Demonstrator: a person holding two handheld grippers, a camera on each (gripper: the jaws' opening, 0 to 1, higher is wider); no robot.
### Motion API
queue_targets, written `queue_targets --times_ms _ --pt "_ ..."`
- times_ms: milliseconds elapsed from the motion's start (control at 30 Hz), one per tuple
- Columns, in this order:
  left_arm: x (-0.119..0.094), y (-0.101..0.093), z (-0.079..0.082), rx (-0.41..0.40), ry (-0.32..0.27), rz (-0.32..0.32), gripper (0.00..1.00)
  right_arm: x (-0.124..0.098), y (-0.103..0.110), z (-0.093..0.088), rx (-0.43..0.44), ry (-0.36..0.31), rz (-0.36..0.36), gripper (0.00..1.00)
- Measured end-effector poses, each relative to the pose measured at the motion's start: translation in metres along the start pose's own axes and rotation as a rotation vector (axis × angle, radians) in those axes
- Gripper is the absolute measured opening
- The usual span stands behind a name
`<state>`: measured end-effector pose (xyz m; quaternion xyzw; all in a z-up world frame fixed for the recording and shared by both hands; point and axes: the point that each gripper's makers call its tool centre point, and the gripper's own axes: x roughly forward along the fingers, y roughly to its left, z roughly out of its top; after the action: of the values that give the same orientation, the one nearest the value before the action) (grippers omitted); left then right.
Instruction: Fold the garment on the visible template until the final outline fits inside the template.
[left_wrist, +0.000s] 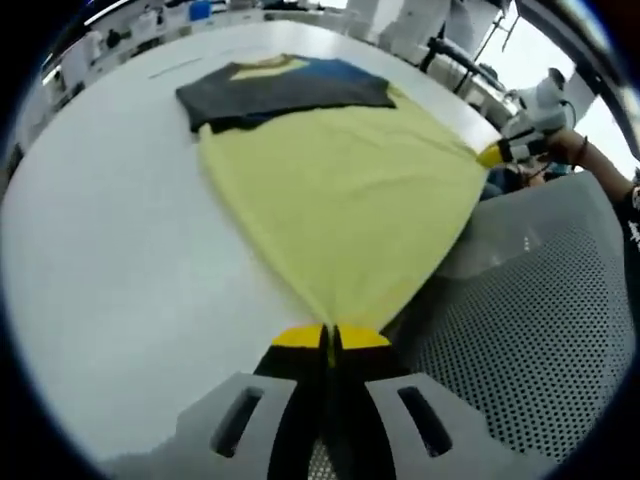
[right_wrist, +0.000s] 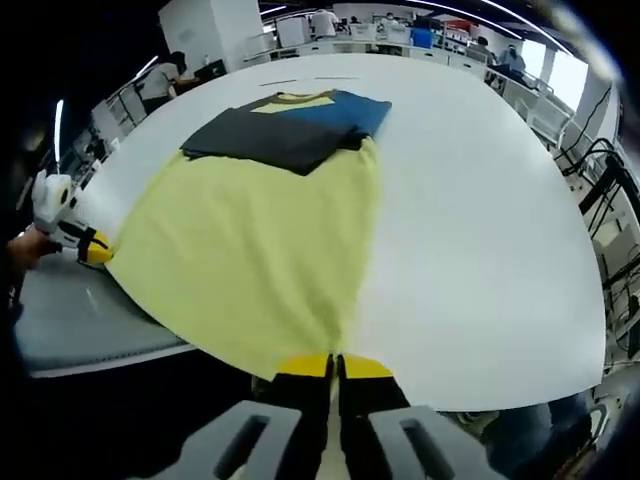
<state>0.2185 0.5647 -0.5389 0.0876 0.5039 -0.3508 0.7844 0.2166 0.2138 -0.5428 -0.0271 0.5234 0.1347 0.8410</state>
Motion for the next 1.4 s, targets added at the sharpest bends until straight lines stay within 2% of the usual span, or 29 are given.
queue_targets --times_ms 133,300,567,700,767,833,900,1100,1267,1400 --pt "-0.005 -0.003 -0.002 -0.019 0.002 -0.009 0.00 -0.003 0.003 -0.002 -0.004 0.015 0.002 0.00" --pt "-0.014 -0.004 0.002 -0.058 -0.025 -0.014 0.00 -0.014 0.004 0.001 0.003 0.002 0.004 0.00" --pt "-0.021 -0.012 -0.002 -0.070 -0.028 -0.027 0.00 -0.022 0.009 -0.001 -0.011 0.008 0.001 0.00" --pt "-0.026 -0.013 0.000 -0.100 -0.052 -0.029 0.00 -0.030 0.012 0.001 -0.022 0.002 -0.001 0.00" --pt "-0.030 -0.014 0.006 -0.106 -0.101 -0.035 0.00 -0.035 0.012 0.005 -0.034 -0.012 -0.012 0.00" --pt "-0.034 -0.013 0.004 -0.122 -0.100 -0.031 0.00 -0.041 0.011 0.011 -0.042 -0.025 -0.021 0.00" --pt "-0.040 -0.012 0.009 -0.135 -0.125 -0.028 0.00 -0.046 0.011 0.016 -0.048 -0.035 -0.030 0.00" --pt "-0.056 -0.009 0.030 -0.146 -0.168 -0.039 0.00 -0.062 0.009 0.042 -0.057 -0.115 -0.056 0.00" --pt "-0.063 -0.001 0.047 -0.119 -0.197 -0.033 0.00 -0.072 0.008 0.063 -0.067 -0.170 -0.055 0.00" --pt "-0.071 0.008 0.059 -0.115 -0.224 -0.020 0.00 -0.075 0.006 0.072 -0.078 -0.188 -0.060 0.00"
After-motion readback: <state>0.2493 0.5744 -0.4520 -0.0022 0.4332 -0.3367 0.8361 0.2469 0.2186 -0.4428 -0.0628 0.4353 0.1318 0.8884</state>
